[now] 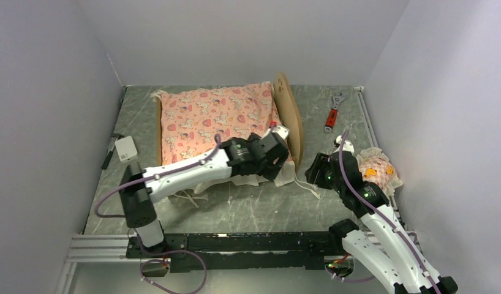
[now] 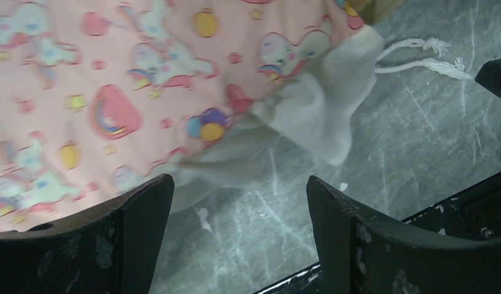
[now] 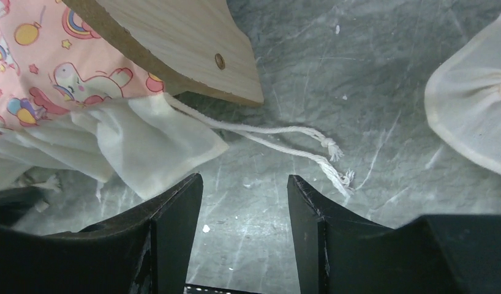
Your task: Set up the pet bed
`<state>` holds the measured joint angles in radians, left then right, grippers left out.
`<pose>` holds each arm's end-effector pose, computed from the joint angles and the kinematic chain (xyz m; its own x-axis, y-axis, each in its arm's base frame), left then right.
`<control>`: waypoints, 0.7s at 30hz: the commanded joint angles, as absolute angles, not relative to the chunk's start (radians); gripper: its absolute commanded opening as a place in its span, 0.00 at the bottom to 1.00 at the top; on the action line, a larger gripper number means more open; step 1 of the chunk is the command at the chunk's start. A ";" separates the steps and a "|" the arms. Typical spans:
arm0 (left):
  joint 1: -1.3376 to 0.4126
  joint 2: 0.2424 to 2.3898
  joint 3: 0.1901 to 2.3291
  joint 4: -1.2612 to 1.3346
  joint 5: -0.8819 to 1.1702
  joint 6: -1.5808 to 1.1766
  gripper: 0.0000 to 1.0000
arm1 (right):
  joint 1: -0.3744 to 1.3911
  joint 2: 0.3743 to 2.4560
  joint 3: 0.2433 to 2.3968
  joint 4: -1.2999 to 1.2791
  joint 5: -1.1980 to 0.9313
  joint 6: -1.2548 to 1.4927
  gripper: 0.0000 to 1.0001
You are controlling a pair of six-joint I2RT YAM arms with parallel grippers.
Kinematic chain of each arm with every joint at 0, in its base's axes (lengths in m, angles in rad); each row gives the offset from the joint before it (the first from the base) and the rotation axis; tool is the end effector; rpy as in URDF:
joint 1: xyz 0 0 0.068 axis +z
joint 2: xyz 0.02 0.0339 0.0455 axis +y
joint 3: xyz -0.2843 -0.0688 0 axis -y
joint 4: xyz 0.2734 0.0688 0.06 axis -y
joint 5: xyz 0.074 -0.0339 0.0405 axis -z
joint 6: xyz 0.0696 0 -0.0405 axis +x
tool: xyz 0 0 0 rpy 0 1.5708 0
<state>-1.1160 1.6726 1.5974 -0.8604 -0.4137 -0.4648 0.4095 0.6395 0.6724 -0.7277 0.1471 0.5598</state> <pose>0.2043 -0.3540 0.3248 -0.6378 0.3701 -0.6754 0.4831 0.8752 0.0233 0.1627 0.0595 0.2607 -0.6520 0.2897 -0.7008 0.0656 0.9423 0.3284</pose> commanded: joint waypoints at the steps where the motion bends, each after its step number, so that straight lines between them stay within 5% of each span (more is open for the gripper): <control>1: -1.151 1.760 1.656 -0.772 -0.455 -0.525 0.85 | 0.416 0.644 0.663 -0.688 0.151 0.666 0.56; 21: -1.170 1.832 1.529 -0.652 -0.497 -0.779 0.87 | 0.419 0.817 0.421 -0.368 0.175 0.790 0.52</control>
